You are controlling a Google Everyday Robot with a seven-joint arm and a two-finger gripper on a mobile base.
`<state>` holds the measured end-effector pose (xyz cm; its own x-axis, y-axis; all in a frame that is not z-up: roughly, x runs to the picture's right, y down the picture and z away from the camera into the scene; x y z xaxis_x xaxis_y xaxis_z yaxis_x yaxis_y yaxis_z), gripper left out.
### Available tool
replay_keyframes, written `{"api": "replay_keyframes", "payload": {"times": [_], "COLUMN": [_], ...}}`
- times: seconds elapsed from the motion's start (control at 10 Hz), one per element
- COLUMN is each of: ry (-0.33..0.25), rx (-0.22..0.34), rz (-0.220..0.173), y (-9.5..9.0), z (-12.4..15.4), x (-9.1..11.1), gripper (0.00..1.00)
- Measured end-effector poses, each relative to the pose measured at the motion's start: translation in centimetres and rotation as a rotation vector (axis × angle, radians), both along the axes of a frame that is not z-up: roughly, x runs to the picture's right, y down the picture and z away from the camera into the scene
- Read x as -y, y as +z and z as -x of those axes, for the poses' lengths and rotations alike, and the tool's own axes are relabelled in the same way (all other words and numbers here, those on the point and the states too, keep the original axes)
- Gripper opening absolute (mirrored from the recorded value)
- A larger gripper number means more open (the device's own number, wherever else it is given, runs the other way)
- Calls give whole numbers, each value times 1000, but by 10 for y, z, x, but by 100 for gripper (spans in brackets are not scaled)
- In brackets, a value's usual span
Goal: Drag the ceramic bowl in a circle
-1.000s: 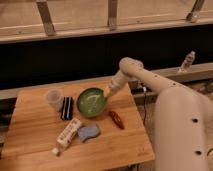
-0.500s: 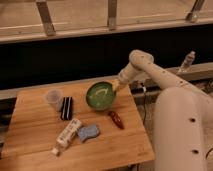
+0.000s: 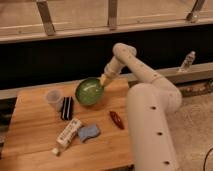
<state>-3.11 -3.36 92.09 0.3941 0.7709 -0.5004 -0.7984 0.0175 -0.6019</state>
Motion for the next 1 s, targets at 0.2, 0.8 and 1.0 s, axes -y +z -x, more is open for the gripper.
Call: {"api": "replay_keyframes", "payload": {"times": [0.2,0.8,1.0], "ry": [-64,-73,-28], "rx": [52,32,-7], "rz": [4,66,75], "y": [-11,-12,-19], "z": [36,22,-25], "x": [-8,-56,-70], "gripper": [0,0,0]}}
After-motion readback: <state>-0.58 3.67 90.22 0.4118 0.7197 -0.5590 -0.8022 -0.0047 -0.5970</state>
